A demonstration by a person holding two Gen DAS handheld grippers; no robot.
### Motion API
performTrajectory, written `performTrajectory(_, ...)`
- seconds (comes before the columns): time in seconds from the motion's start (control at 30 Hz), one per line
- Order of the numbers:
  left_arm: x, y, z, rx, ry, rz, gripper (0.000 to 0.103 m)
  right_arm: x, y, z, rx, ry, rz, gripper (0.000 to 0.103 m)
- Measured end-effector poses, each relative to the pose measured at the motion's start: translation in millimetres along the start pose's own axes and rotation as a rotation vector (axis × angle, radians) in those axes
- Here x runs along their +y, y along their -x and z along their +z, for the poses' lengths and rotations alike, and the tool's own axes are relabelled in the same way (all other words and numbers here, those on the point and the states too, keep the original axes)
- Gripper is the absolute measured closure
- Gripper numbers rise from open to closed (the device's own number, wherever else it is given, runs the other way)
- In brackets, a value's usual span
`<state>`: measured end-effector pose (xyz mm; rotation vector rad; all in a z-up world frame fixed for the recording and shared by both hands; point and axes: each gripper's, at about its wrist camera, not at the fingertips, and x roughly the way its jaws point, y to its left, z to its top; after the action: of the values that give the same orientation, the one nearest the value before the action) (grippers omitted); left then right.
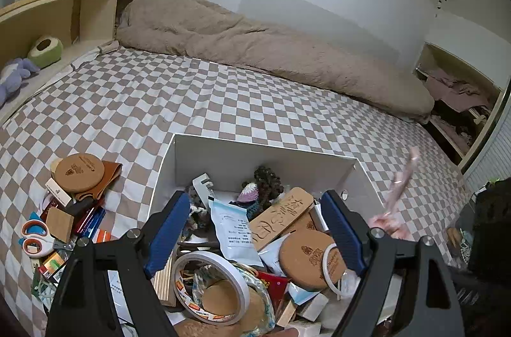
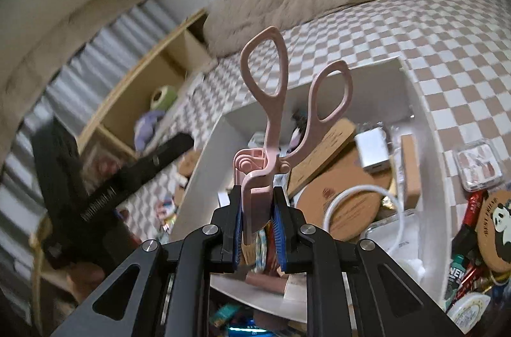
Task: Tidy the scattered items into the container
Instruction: 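Open left tool to drop packet into box while right tool drops pink scissors in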
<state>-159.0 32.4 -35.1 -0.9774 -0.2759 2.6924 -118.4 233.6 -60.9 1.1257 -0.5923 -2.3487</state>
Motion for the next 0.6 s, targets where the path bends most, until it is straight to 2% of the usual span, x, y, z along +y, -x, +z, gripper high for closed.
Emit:
performTrajectory(0.07, 1, 3, 1, -0.006, 0.0, 0.001, 0.018, 1, -5, -2, 0.026, 0.012, -0.032, 0.084)
performTrajectory(0.13, 2, 7, 1, -0.013, 0.003, 0.002, 0.018, 1, -7, -4, 0.052, 0.028, -0.052, 0.075)
performTrajectory(0.2, 5, 11, 2, -0.021, 0.009, 0.0, 0.018, -2, -2, -5, 0.046, 0.017, -0.055, 0.035)
performTrajectory(0.23, 7, 13, 3, -0.026, 0.014, 0.0, 0.018, -4, 3, -5, 0.03, 0.005, -0.054, 0.028)
performTrajectory(0.27, 8, 14, 3, -0.03, 0.019, -0.001, 0.016, -5, 8, -5, 0.012, -0.006, -0.051, 0.023)
performTrajectory(0.37, 12, 20, 5, -0.044, 0.034, -0.003, 0.011, -11, 22, -2, -0.016, -0.037, -0.031, 0.023)
performTrajectory(0.5, 14, 24, 6, -0.053, 0.042, 0.0, 0.011, -13, 34, 1, -0.068, -0.058, -0.046, 0.006)
performTrajectory(0.6, 14, 27, 6, -0.056, 0.039, 0.002, 0.011, -16, 43, 4, -0.104, -0.077, -0.058, 0.004)
